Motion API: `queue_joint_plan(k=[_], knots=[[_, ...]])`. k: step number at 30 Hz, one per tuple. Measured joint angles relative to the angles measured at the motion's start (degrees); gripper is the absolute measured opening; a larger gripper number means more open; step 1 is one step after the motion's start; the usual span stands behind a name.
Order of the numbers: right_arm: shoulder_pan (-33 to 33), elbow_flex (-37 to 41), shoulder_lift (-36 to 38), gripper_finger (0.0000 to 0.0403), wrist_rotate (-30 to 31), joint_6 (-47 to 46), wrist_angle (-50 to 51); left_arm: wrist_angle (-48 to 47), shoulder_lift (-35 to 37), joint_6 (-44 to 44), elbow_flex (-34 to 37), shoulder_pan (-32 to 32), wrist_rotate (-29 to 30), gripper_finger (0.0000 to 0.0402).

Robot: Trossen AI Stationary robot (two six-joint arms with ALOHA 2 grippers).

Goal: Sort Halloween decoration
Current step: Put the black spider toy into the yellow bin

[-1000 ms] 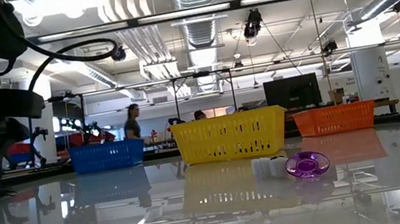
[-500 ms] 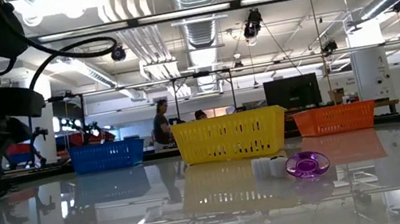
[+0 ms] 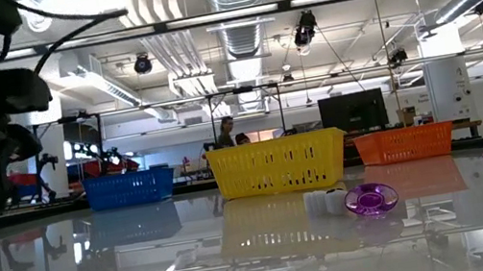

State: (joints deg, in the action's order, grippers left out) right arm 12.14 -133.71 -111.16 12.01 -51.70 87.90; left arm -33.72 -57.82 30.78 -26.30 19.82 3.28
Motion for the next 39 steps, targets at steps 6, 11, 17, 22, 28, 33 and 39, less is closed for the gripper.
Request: queue_joint_plan(k=[6,11,17,22,28,33,39], knots=[[0.00,0.00,2.43,0.0077,0.12,-2.38,1.87,8.33,-0.02,-1.94,-0.09,-1.88,0.29,0.0000],[0.00,-0.02,3.88,0.0077,1.53,-2.43,1.88,10.22,-1.54,-6.48,-2.26,-5.45,0.70,0.0000],[-0.02,-0.02,4.22,0.0077,1.60,-2.07,2.12,11.57,-4.16,-14.84,-7.49,-11.21,0.70,0.0000],[-0.02,-0.02,4.23,0.0077,1.60,-1.29,2.16,11.76,-7.60,-21.69,-12.65,-16.01,-0.41,0.0000],[-0.02,-0.02,4.48,0.0077,2.32,-0.49,2.13,11.86,-13.48,-28.41,-18.69,-19.36,-2.40,0.0000],[-0.04,-0.02,6.33,0.0077,4.63,0.05,2.12,11.88,-19.55,-33.16,-23.59,-20.94,-2.73,0.0000],[-0.04,-0.02,9.39,0.0077,7.59,0.73,2.13,11.85,-25.37,-37.44,-28.20,-23.79,-4.41,0.0000]])
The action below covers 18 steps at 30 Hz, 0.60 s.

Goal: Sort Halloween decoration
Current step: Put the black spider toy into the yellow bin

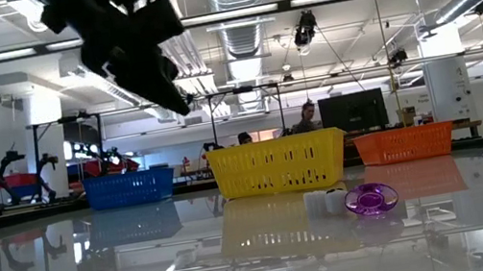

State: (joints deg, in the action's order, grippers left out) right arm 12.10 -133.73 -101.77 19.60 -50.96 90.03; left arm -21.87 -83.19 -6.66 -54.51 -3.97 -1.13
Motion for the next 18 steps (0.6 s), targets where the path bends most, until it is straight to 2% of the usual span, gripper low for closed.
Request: queue_joint_plan(k=[5,12,18], knots=[[0.00,0.00,2.29,0.0077,3.08,0.71,0.01,0.07,-3.81,-1.83,-3.35,-2.23,-6.20,0.0000],[-0.09,-0.02,2.94,0.0077,4.49,3.68,-0.01,-0.09,-8.01,-4.79,-6.14,-2.69,-7.68,0.0000],[-1.00,-0.02,2.96,0.0077,4.50,5.15,-0.01,-0.27,-11.25,-7.26,-8.54,-3.40,-12.28,0.0000]])
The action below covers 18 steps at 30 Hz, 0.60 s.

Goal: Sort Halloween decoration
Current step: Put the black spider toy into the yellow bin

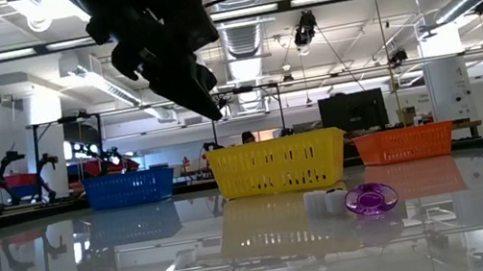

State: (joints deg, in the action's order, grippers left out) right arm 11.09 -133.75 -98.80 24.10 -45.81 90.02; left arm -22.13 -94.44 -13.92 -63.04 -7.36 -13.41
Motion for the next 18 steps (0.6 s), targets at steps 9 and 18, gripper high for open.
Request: queue_joint_plan(k=[9,18], knots=[[-0.98,0.00,0.17,0.0077,0.05,2.42,-0.02,-1.23,-4.72,-2.33,-2.95,-1.44,-1.35,0.0000],[-2.32,0.02,0.34,0.0077,0.04,2.56,-0.02,-1.07,-5.72,-2.14,-3.04,-3.32,-4.79,0.0018]])
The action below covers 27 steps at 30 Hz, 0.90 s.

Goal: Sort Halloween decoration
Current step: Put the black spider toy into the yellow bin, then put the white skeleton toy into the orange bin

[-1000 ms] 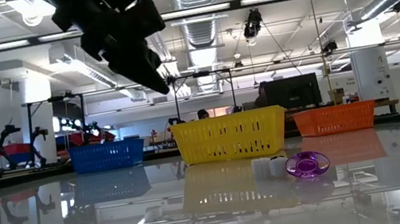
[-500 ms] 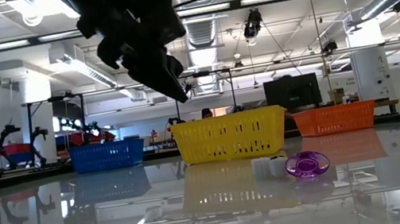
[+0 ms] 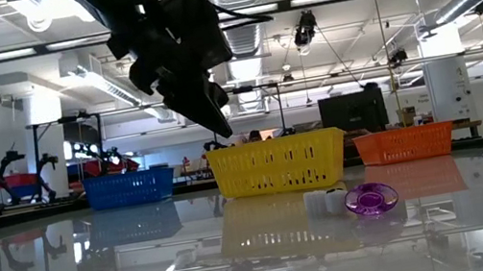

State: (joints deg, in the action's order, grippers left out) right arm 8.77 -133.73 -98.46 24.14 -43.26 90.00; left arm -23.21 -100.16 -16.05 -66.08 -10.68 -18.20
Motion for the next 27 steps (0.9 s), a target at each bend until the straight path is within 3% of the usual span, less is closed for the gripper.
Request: queue_joint_plan(k=[8,12,18,27], knots=[[-1.84,0.00,0.57,0.0077,0.02,1.44,0.02,-3.21,0.00,-1.29,-1.67,-0.69,2.28,0.0052],[-2.38,0.00,0.58,0.0077,-0.07,4.13,0.02,-16.52,0.39,-5.51,-8.24,-0.82,9.54,0.0060],[-2.29,0.00,0.58,0.0077,-0.61,6.39,0.02,-30.72,2.11,-7.35,-15.74,-3.07,9.77,0.0062],[-1.34,3.50,0.62,0.0077,-4.59,0.62,0.00,-37.87,11.99,-5.90,-12.58,-7.83,9.90,0.0062]])
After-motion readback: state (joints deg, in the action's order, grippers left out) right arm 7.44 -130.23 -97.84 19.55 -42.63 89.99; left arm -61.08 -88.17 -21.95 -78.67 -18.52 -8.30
